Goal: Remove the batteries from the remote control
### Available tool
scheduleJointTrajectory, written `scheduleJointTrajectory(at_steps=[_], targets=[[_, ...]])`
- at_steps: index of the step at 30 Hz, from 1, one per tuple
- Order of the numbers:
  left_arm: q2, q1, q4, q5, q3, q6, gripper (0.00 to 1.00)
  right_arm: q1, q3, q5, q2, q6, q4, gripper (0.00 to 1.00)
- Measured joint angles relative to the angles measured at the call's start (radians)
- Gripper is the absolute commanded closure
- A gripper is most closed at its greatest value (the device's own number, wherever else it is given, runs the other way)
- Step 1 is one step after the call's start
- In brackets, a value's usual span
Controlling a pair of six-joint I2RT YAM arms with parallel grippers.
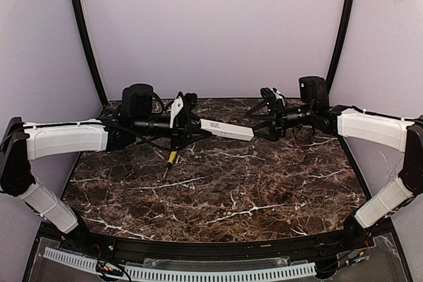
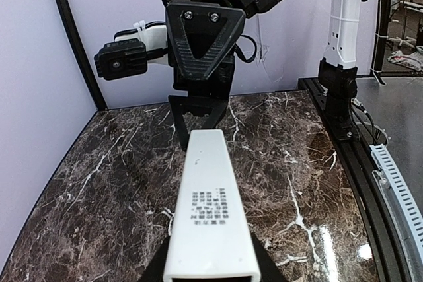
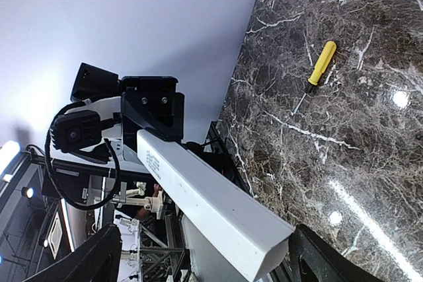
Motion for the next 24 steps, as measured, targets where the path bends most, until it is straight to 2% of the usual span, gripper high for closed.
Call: scheduleJointTrajectory(at_steps=[8,10,13,15,24], targets=[[0.004,0.006,0.013,0.024,0.001,-0.021,1.00,0.021,-0.023,0.000,0.022,0.045,0.044,0.22],[0.006,0.006,0.019,0.029,0.002,-0.026,1.00,0.022,-0.029,-0.001,0.023,0.052,0.054,0.19],[0.012,0.007,0.027,0.031,0.003,-0.030,1.00,0.022,-0.032,-0.002,0.028,0.060,0.059,0.07],[0.014,0.006,0.029,0.034,0.003,-0.030,1.00,0.026,-0.037,-0.006,0.028,0.063,0.067,0.03],[0.015,0.006,0.029,0.043,0.003,-0.030,1.00,0.033,-0.042,-0.014,0.028,0.062,0.071,0.01]])
